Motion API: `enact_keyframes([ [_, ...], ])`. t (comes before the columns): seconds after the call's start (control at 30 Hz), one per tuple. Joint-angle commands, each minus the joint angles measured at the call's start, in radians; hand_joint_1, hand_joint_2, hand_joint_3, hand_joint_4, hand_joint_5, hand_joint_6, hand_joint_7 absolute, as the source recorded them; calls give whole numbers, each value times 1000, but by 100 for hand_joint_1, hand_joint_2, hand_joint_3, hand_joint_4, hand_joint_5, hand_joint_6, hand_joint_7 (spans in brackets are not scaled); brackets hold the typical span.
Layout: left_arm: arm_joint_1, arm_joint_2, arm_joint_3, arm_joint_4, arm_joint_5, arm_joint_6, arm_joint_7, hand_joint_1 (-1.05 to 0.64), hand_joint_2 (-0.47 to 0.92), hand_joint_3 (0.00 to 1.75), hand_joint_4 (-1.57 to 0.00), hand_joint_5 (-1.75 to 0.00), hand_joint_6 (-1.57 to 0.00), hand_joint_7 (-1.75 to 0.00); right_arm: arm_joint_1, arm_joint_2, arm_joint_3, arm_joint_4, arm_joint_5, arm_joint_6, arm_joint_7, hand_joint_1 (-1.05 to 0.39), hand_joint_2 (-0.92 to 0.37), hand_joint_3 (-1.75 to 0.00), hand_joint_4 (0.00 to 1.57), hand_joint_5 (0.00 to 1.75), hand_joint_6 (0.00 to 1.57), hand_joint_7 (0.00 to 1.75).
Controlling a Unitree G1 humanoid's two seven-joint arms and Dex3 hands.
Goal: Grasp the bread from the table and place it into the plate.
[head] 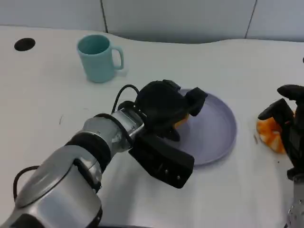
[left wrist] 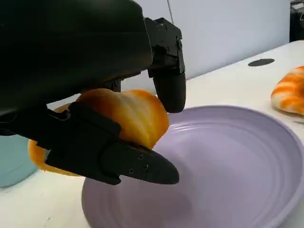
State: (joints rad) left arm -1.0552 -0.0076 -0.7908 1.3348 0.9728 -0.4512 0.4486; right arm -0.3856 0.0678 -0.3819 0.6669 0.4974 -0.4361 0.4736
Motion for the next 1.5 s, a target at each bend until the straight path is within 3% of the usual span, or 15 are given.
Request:
enact_keyframes([
  [0.03,-42,11,-23,7,10,30,-72,-88,92,38,-27,-70,-49,-23,-1,-8,-3,-3,4,-19,2,-54,-89,0,63,175,78,97],
  [0.1,-50,17,-31,4,12,47,-106,-100,92,54,-15,-41,-35,-5,-2,-9,-3,-8,7,-11,2,-54,-89,0,63,175,79,97],
  [0.23,-53,46,-20,-16,-5,36,-118,-105,92,66,-1,-22,-20,-1,1,-8,0,-16,3,-11,-4,-54,-89,0,64,175,79,97],
  [0.5,-31,140,95,-78,-134,-154,-118,-105,92,54,-1,-5,-19,-1,-3,-3,-5,-4,9,-23,3,-53,-87,0,63,175,78,97],
  [0.57,8,161,187,-86,-246,-290,-127,-105,92,44,-4,-7,-21,-2,-4,1,-4,-3,4,-32,-2,-53,-87,0,63,175,78,97],
  [0.67,91,154,401,-67,-532,-481,-310,-105,92,39,-7,-9,-19,-1,-4,2,-4,-4,9,-29,-1,-53,-87,0,63,175,77,98],
  [0.73,139,78,660,-87,-916,-358,-748,-105,92,33,-6,-11,-16,-1,-3,-1,-5,-3,12,-24,7,-53,-88,-1,62,175,77,98],
  [0.77,149,57,729,-94,-1020,-314,-874,-105,92,28,-6,-12,-14,-1,-3,-2,-5,-3,12,-23,9,-53,-88,-1,62,175,77,98],
  [0.87,144,57,961,-105,-1317,56,-1270,-103,92,24,-1,-3,-3,0,0,-6,-4,-4,14,-23,23,-53,-90,-1,64,175,77,99],
  [1.03,160,130,1153,-50,-1498,427,-1408,-101,92,22,0,0,0,0,7,-5,2,-3,8,-28,32,-53,-91,-1,64,175,76,99],
  [1.27,188,191,1289,-19,-1581,682,-1435,-99,92,6,-10,-6,-12,-5,-4,-11,-7,22,10,-33,42,-53,-92,-2,64,175,77,99],
  [1.33,192,200,1309,-12,-1574,719,-1445,-103,92,8,-12,-77,-41,-10,-6,-13,-10,27,16,-30,50,-55,-91,-1,63,174,76,100],
  [1.4,196,207,1306,-9,-1544,717,-1459,-103,92,7,-9,-123,-56,-16,-11,-20,-14,35,22,-27,59,-56,-91,-1,63,174,76,100],
  [1.43,198,209,1297,-7,-1523,706,-1465,-99,92,6,-13,-148,-51,-58,-14,-26,-17,39,27,-24,68,-56,-91,-1,63,174,76,100],
  [1.5,195,209,1286,-3,-1493,711,-1486,-86,88,2,-33,-169,-36,-133,-14,-38,-24,40,39,-19,89,-55,-91,-1,62,174,75,99],
])
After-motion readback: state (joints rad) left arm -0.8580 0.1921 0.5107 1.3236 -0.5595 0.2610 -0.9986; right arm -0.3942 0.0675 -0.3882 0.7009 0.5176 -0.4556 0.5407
